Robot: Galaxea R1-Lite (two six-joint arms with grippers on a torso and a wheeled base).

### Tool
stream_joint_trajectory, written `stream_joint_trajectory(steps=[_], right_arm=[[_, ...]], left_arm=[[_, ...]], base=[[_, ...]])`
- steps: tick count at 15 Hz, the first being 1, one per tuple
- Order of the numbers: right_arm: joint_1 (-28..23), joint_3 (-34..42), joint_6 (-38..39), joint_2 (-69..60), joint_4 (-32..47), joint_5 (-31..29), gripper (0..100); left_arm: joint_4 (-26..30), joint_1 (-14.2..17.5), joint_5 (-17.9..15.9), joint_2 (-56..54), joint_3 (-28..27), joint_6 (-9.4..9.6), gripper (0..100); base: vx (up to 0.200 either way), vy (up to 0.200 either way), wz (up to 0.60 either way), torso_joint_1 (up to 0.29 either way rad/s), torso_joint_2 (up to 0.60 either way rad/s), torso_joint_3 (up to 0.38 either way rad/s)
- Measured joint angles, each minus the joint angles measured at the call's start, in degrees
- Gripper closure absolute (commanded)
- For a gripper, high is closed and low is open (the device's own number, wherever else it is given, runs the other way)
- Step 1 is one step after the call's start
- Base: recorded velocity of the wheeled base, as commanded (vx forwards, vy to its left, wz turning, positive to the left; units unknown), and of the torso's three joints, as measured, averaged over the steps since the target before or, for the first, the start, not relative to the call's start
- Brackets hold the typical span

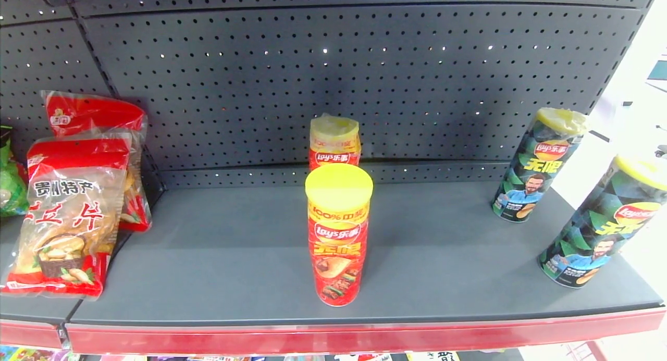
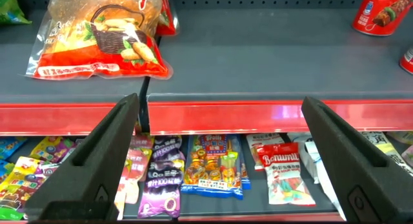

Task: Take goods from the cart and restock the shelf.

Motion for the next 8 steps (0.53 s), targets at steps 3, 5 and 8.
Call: stream_joint_trajectory(steps=[3,5,8], right_arm=[[0.02,1.73,-0.51,-0.32,0.24,-0.29,0],[0.06,1.88,-0.28,-0.34,0.67,-0.49,0],[0.00,1.95,-0.30,-0.37,0.76,-0.79,0]], left_arm=[[0.02,0.00,0.00,-0.01,0.00,0.00,0],[0.00,0.00,0.02,-0.01,0.00,0.00,0],[0.05,0.00,0.00,-0.01,0.00,0.00,0]], base=[[0.000,0.000,0.00,0.000,0.00,0.000],[0.000,0.000,0.00,0.000,0.00,0.000],[0.000,0.000,0.00,0.000,0.00,0.000]])
